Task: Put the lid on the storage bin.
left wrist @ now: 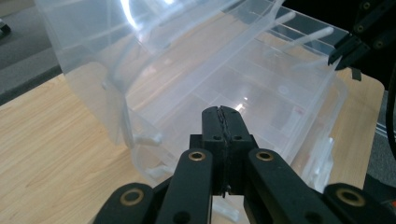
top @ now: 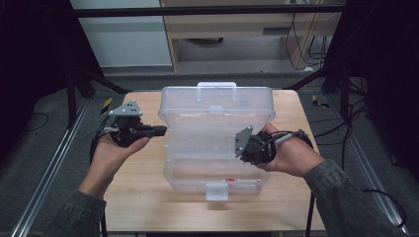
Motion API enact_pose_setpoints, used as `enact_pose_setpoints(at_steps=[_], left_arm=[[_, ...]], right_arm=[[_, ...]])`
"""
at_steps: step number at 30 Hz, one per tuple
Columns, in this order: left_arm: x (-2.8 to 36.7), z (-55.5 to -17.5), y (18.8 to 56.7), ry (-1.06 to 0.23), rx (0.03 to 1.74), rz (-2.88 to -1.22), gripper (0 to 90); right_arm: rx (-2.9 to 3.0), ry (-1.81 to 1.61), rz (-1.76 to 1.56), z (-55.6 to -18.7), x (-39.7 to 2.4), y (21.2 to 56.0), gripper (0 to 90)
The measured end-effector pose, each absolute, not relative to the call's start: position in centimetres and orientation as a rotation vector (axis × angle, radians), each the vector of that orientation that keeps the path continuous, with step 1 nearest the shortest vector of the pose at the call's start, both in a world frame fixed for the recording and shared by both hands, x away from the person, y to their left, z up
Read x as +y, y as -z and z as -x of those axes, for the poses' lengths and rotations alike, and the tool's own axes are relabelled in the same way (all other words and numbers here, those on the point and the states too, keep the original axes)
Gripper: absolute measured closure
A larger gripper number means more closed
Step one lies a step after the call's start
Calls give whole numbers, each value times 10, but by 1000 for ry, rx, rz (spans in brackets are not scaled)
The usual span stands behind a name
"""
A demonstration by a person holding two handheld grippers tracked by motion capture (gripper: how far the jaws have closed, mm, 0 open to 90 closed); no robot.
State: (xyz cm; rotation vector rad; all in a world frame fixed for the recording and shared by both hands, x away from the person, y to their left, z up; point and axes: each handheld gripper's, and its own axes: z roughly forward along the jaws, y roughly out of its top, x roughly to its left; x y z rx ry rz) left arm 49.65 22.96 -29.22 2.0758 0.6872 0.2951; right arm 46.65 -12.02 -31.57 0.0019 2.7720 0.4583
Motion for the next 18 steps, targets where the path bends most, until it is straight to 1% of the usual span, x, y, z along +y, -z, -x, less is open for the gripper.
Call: enact_pose_setpoints(at_steps=[18], left_arm=[[234,-507,289,-299,725,-2065,899]], right_arm=[[2778,-466,-3,-464,-121,318,830]])
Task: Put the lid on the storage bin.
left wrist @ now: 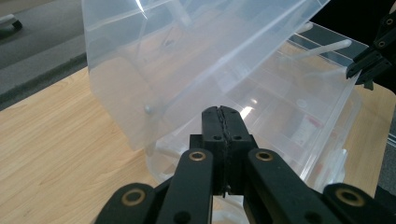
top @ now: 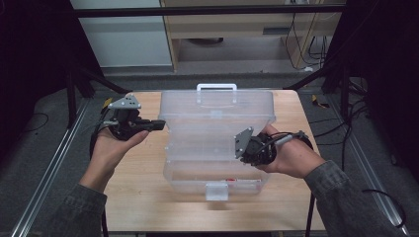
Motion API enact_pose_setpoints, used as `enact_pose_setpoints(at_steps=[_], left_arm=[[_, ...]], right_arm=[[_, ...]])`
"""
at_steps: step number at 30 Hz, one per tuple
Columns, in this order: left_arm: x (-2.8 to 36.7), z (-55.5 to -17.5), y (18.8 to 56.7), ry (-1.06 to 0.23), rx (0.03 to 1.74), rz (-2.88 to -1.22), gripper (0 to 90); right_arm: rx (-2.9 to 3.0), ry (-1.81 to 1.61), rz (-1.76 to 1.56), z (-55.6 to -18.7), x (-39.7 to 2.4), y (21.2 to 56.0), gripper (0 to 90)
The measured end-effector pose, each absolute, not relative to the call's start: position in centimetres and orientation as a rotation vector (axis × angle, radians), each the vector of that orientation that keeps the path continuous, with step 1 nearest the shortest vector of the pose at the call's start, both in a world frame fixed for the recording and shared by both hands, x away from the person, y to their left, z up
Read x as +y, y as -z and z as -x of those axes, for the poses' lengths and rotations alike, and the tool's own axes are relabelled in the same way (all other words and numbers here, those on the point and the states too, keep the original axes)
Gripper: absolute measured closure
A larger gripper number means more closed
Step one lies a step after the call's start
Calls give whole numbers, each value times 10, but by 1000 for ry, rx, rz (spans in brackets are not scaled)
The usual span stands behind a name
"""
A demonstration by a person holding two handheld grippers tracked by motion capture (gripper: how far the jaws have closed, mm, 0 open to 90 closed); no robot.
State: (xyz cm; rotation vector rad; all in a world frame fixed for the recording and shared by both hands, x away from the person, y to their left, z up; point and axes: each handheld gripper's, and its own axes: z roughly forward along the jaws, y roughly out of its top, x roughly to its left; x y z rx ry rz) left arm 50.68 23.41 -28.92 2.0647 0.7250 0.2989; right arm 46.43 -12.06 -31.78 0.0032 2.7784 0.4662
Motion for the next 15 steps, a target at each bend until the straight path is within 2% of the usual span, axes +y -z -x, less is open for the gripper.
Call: enact_pose_setpoints(at_steps=[3,8,15], left_arm=[[233,-506,290,-300,725,-2066,899],[234,-503,291,-298,724,-2075,899],[233,-499,295,-305,710,-2083,899]], right_arm=[[2777,-471,1,-464,-121,318,826],[2763,-536,-51,-462,-124,315,728],[2725,-608,-171,-451,-135,314,506]])
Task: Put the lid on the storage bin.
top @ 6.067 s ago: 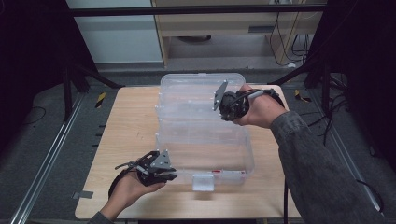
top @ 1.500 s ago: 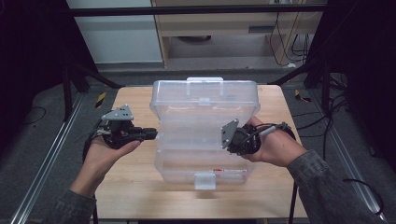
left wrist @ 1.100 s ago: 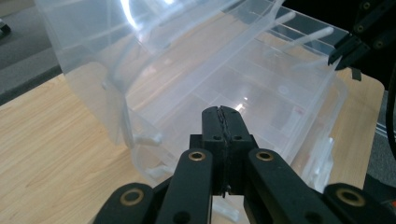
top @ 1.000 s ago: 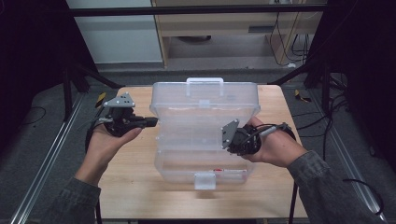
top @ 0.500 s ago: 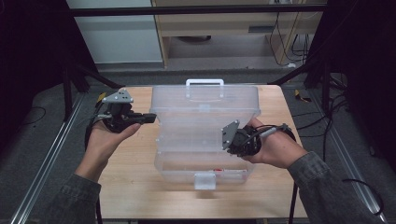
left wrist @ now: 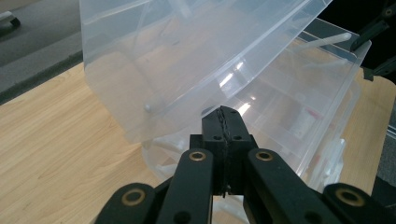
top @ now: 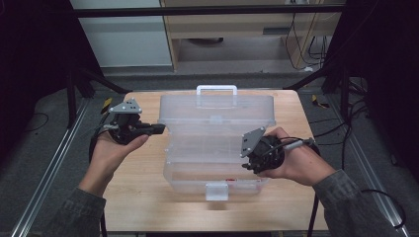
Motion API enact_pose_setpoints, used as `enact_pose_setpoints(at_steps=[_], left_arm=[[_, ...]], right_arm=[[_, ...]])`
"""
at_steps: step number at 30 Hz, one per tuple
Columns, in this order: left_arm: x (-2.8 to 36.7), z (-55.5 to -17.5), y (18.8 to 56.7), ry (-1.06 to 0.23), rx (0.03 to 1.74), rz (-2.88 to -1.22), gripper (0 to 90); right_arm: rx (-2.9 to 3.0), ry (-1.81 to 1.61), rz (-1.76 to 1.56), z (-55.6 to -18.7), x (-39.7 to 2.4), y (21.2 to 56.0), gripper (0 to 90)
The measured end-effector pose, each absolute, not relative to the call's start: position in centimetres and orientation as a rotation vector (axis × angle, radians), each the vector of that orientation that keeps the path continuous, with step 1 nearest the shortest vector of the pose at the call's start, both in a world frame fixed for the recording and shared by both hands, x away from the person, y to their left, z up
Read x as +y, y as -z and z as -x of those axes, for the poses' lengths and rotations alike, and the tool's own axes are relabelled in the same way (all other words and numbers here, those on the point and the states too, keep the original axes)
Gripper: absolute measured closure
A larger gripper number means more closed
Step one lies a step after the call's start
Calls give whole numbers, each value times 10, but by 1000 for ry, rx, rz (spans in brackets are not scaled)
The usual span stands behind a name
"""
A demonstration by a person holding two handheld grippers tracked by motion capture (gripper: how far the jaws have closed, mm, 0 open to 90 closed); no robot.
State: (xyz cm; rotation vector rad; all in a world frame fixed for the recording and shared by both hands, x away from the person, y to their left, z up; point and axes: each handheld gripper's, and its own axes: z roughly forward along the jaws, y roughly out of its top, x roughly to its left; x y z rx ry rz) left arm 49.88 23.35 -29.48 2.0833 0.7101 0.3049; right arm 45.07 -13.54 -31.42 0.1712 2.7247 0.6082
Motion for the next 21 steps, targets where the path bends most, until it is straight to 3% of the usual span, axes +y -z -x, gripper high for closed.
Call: enact_pose_setpoints(at_steps=[9,13,21], left_arm=[[236,-488,305,-279,702,-2083,900],[236,-483,310,-277,697,-2086,900],[234,-471,322,-269,683,-2104,900]], right_arm=[[2667,-661,-357,-432,-153,316,373],[2630,-664,-420,-423,-165,317,263],[2580,-690,-534,-415,-192,323,186]])
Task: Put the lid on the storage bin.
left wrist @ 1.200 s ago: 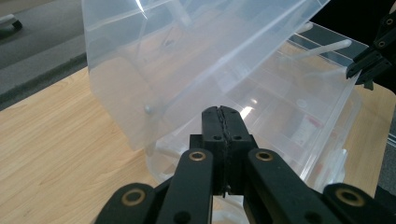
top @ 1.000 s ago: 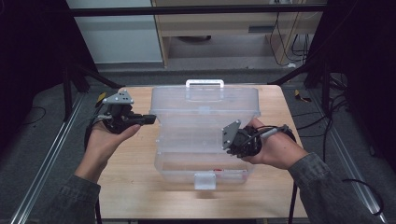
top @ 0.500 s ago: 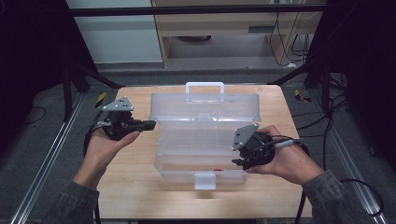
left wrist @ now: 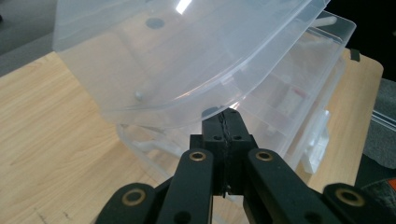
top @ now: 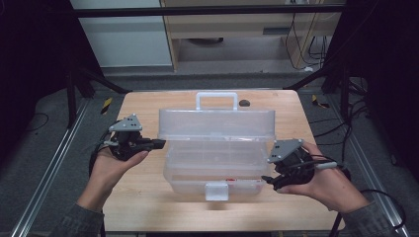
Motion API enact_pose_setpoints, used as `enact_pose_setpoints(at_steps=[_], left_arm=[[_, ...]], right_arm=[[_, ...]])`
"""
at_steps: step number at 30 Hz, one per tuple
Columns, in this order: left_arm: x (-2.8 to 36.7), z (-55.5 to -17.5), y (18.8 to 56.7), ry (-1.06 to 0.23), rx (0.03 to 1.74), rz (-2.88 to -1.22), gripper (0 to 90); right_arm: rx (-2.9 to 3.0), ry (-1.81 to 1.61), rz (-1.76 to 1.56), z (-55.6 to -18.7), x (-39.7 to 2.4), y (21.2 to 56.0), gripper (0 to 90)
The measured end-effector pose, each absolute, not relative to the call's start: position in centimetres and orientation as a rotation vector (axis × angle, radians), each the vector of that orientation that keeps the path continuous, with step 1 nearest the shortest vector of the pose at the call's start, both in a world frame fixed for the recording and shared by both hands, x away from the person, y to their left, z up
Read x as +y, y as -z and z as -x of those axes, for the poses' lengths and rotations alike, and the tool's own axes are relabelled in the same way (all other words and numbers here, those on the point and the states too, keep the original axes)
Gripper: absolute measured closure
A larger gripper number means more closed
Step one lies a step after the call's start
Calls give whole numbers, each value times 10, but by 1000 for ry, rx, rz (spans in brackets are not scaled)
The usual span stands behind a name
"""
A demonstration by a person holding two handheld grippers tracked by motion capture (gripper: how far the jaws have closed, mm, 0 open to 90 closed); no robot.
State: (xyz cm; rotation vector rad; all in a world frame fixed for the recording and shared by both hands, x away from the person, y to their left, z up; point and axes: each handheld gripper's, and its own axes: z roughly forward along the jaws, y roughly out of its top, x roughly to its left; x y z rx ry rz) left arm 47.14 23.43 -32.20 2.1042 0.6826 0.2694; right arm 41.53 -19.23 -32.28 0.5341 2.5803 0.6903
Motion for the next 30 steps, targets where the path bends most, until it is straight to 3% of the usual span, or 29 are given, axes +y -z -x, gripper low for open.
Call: enact_pose_setpoints(at_steps=[14,30], left_arm=[[232,-454,348,-253,671,-2135,900],[234,-445,360,-257,676,-2138,900]], right_arm=[[2527,-671,-673,-411,-234,339,170],[2523,-651,-730,-416,-244,352,170]])
